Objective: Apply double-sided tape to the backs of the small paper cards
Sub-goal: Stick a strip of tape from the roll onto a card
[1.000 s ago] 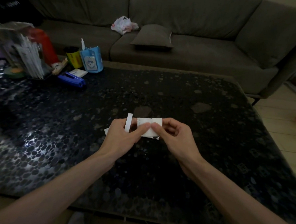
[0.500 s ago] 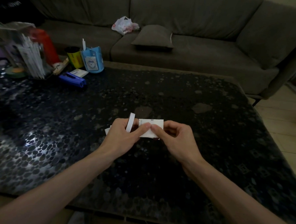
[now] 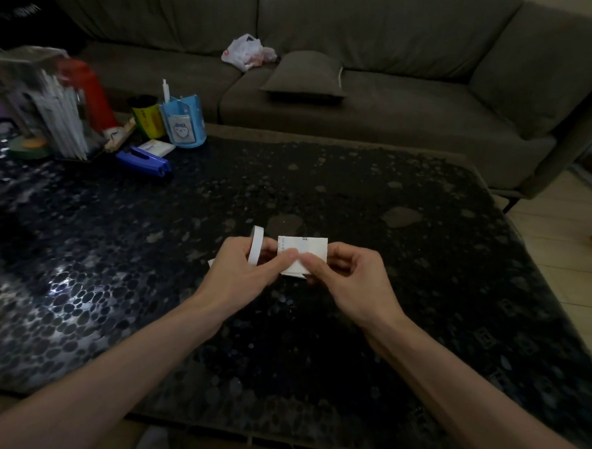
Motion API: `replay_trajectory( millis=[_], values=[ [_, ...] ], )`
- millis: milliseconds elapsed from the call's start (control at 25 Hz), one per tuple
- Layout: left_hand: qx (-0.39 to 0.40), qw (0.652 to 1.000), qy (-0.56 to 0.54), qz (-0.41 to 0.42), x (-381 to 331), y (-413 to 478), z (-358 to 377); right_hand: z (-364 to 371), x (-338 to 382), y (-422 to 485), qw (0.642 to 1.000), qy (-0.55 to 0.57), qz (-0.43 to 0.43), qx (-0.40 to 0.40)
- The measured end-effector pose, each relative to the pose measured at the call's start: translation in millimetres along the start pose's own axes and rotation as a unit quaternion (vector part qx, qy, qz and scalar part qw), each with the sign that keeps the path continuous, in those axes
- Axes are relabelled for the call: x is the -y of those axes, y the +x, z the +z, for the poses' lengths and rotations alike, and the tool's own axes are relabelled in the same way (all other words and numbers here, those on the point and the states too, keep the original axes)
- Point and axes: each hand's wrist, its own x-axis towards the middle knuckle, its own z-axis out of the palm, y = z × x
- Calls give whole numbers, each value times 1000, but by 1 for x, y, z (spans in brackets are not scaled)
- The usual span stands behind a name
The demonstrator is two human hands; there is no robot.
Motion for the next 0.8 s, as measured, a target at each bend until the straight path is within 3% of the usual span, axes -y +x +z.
replay_trajectory(
  millis=[240,680,800],
  values=[
    [8,1000,14,-1,-2,0,1,-4,0,1,998,-63,-24,-6],
    [35,999,1,-23,-4,-5,-2,-7,2,3,998,-52,-23,23],
    [19,1000,13,-6,-4,-3,1,-6,0,3,999,-39,-34,-4]
  ],
)
